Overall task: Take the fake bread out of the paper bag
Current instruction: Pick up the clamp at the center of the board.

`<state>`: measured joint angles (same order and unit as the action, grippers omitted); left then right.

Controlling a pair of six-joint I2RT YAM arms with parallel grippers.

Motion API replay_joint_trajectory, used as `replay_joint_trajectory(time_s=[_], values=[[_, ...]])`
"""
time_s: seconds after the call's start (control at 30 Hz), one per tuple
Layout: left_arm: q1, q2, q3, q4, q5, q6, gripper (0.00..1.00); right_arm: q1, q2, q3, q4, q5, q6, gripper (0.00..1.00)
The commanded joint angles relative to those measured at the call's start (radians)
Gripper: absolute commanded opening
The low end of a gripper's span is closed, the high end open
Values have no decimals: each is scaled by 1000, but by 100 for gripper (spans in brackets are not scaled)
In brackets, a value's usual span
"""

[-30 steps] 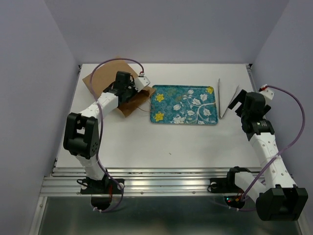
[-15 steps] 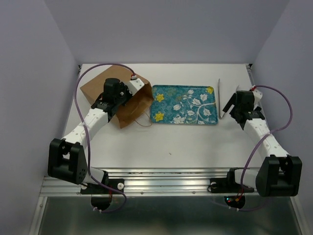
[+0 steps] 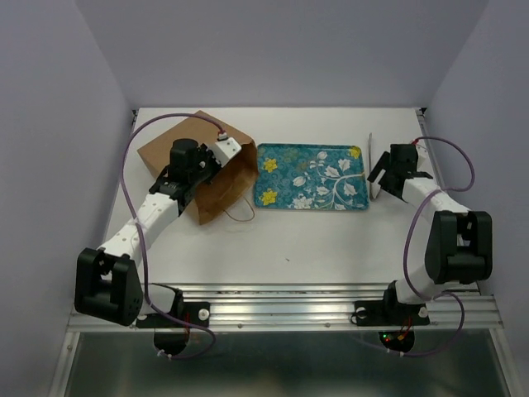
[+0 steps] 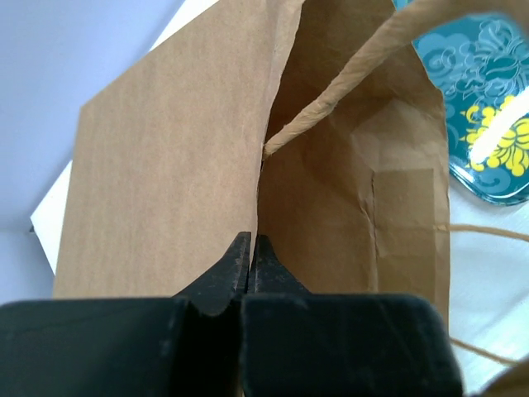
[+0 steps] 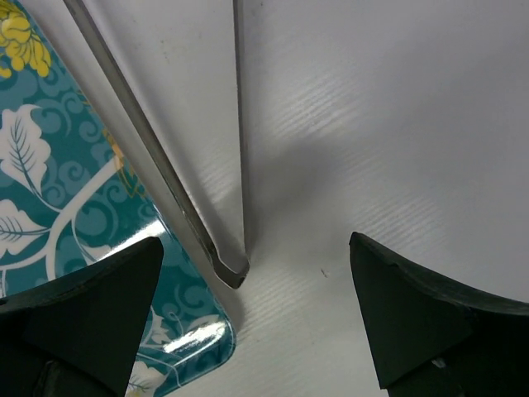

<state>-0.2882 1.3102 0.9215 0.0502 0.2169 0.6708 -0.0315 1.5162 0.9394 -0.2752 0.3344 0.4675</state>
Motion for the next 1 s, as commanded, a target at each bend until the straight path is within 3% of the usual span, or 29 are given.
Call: replay_joint_trajectory(time_s=[0.0, 0.37, 0.97], values=[[-2, -57, -24, 69, 50, -4, 0, -18, 62, 68, 97, -43, -35, 100], [-2, -115, -72, 62, 55, 29, 0, -28, 228, 202, 123, -94, -102, 100], [1, -259, -190, 145, 75, 46, 0, -28, 343, 217, 125, -5, -90, 100]])
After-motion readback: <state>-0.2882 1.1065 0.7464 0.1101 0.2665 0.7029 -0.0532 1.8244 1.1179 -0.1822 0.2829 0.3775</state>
